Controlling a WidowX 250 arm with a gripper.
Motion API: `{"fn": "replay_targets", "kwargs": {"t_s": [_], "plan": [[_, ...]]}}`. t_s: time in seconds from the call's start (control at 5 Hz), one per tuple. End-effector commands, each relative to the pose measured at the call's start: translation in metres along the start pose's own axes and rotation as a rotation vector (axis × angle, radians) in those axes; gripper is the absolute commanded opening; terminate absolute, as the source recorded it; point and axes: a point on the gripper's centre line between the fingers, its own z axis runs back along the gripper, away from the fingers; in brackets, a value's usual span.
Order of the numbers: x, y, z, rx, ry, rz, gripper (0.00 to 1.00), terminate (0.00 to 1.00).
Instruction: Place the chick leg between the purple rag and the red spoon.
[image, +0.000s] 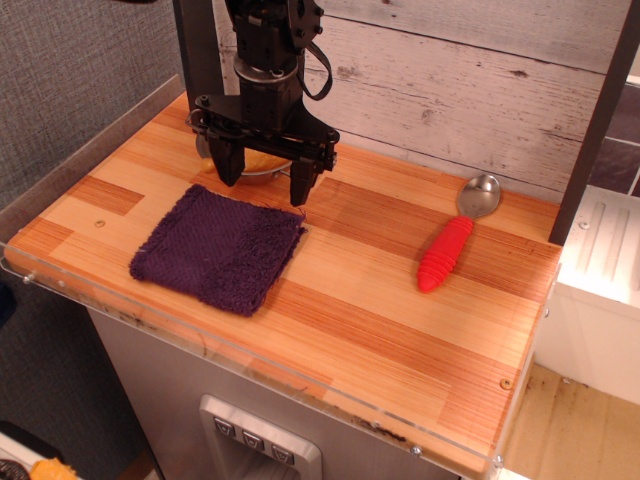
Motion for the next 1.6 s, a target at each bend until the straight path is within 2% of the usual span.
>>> {"fn": "replay_targets", "kwargs": {"t_s": [0.0, 1.0, 1.4], "plan": [[0.0, 0.0, 0.0, 0.0, 0.0, 0.0, 1.0, 0.0], [0.019, 0.049, -0.02, -0.013, 0.042, 0.075, 1.0, 0.0], [0.028, 0.057, 0.002, -0.047, 0.003, 0.084, 1.0, 0.0]]}}
